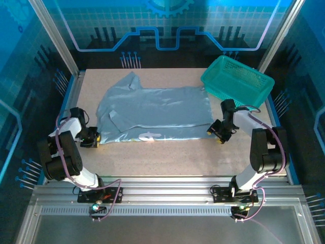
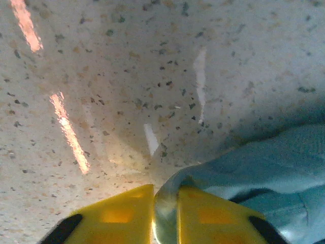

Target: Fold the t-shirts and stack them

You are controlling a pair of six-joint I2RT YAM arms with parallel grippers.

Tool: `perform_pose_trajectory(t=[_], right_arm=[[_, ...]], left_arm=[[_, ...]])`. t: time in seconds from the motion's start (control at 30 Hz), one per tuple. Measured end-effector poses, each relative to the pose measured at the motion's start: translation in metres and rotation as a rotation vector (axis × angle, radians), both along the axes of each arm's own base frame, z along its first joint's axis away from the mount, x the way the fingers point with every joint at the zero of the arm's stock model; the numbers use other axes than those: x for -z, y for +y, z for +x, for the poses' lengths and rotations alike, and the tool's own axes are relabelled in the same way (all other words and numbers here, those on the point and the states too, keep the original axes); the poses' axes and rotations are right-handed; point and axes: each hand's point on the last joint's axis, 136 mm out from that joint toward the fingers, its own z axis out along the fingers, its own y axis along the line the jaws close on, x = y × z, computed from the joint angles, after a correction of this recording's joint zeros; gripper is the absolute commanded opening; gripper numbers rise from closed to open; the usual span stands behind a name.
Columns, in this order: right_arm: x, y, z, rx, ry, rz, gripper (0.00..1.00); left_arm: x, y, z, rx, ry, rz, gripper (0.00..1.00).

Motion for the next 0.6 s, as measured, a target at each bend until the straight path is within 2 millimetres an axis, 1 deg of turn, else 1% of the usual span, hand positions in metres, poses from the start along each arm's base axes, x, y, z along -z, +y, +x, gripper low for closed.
perform_pose_trajectory(t=[0.03,0.13,0.23,0.3,0.4,0.47,0.6], right_arm=[[0.003,0.0,0.001,0.005,0.006,0.0,0.43],[0.014,0.0,0.002,0.014,0.039,-0.004,0.34],[0.014,-0.002,0.004,0.021,0.069,-0.019,0.21],[0.015,-0.004,0.004,0.022,0.107,-0.035,0.1],[0.013,-0.005,0.014,0.021,0.096,-0.054,0.0],[0.013,-0.007,0.019,0.025,0.082,-0.073,0.0],[0.014,-0.008,0.018,0.016,0.081,-0.097,0.0]], left_arm=[[0.001,0.001,0.0,0.0,0.002,0.002,0.0],[0.003,0.003,-0.001,0.0,0.01,0.012,0.0],[0.003,0.007,-0.002,-0.005,0.014,0.023,0.0],[0.002,0.01,-0.003,-0.008,0.017,0.034,0.0],[0.001,0.015,-0.004,0.0,0.02,0.052,0.0],[-0.002,0.018,-0.006,0.005,0.026,0.061,0.0],[-0.006,0.02,-0.006,0.024,0.026,0.069,0.0]])
